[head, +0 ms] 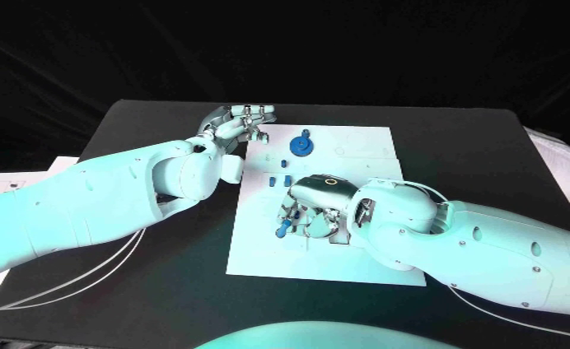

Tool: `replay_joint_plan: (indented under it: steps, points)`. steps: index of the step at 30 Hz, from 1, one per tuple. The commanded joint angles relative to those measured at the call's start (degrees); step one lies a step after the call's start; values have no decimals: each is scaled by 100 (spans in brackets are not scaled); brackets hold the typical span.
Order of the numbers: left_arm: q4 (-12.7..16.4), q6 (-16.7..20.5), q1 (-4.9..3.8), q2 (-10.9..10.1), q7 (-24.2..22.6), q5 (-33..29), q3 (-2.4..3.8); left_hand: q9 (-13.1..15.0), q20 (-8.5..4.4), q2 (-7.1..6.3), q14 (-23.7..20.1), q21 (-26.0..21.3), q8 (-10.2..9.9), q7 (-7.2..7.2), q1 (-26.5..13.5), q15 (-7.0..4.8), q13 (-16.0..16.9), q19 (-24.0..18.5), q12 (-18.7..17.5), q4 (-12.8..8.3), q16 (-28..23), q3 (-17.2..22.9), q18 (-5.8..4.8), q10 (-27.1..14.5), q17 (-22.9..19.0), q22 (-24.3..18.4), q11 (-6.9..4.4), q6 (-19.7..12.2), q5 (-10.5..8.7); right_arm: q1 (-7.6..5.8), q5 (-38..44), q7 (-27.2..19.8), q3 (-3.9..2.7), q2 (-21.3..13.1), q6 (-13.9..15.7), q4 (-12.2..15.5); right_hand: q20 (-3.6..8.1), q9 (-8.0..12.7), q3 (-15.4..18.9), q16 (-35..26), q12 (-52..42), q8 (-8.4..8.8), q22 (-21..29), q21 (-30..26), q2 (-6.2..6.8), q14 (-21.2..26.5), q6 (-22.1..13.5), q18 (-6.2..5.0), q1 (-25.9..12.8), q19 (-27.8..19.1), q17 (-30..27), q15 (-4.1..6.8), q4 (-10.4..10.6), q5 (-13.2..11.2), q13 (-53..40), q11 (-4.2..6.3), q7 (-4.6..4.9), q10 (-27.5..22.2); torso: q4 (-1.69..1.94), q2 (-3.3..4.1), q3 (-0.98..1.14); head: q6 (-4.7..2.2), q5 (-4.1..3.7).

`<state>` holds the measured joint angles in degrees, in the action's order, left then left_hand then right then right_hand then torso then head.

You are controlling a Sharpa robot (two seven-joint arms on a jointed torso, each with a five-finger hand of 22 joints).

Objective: Assemble the parts on the task board

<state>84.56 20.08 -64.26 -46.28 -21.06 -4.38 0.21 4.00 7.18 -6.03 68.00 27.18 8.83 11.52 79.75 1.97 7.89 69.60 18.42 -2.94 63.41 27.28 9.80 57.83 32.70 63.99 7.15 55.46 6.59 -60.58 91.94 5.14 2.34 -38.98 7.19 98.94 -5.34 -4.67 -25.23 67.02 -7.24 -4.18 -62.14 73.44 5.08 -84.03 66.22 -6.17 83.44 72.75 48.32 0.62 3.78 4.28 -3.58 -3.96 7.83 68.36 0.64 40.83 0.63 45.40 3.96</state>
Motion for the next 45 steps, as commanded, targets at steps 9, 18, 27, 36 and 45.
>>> replay_joint_plan:
  steps: [9,18,27,36,45]
  points:
    - [3,-122,0,1,-17,9,4,-5,11,18,-28,-11,39,8,35,-5,7,-11,40,-18,3,0,55,-41,-8,7,1,-37,-26,35,147,36,5,42,-185,-7,-4,-5,-34,24,24,-15,-8,31,-55,-16,23,7,13,41,10,7,6,28,0,-12,-2,23,4,0,0,15,12]
    - [-13,-126,10,11,-13,9,3,-5,11,18,-28,-11,39,8,35,-5,7,-11,40,-18,3,0,55,-41,-8,7,1,-37,-26,38,392,304,10,101,-565,-32,-19,-2,14,2,85,8,35,5,10,7,-5,-2,-140,3,-45,-11,7,-36,1,-31,7,1,2,-2,-5,16,14]
    - [-15,-125,15,12,-12,9,2,-5,13,19,-32,-11,45,8,31,-4,7,-13,51,-21,3,0,55,-51,-16,9,1,-43,-19,41,595,465,37,171,-649,-74,-104,93,210,-192,340,75,358,-210,270,110,-459,-65,-419,-219,-363,-128,24,108,8,-170,143,-428,4,-3,0,20,14]
    - [-13,-124,17,7,-12,9,2,-5,13,19,-32,-11,45,8,31,-4,7,-13,51,-21,3,0,55,-51,-16,9,1,-43,-19,53,694,461,46,149,-224,-40,-158,99,668,-304,269,67,649,-430,341,144,-1115,-123,-432,-357,-530,-165,-152,66,-17,-223,107,-1028,-1,-4,2,15,10]
    - [-14,-121,20,0,-16,9,1,-5,13,17,-36,-11,49,8,33,-4,7,-15,57,-26,2,1,55,-58,-22,10,1,-48,-16,83,681,283,45,-44,599,147,-182,92,1036,-390,148,65,756,-509,293,167,-1680,-139,-395,-376,-670,-188,-244,79,-24,-254,146,-1271,-5,-6,6,6,2]
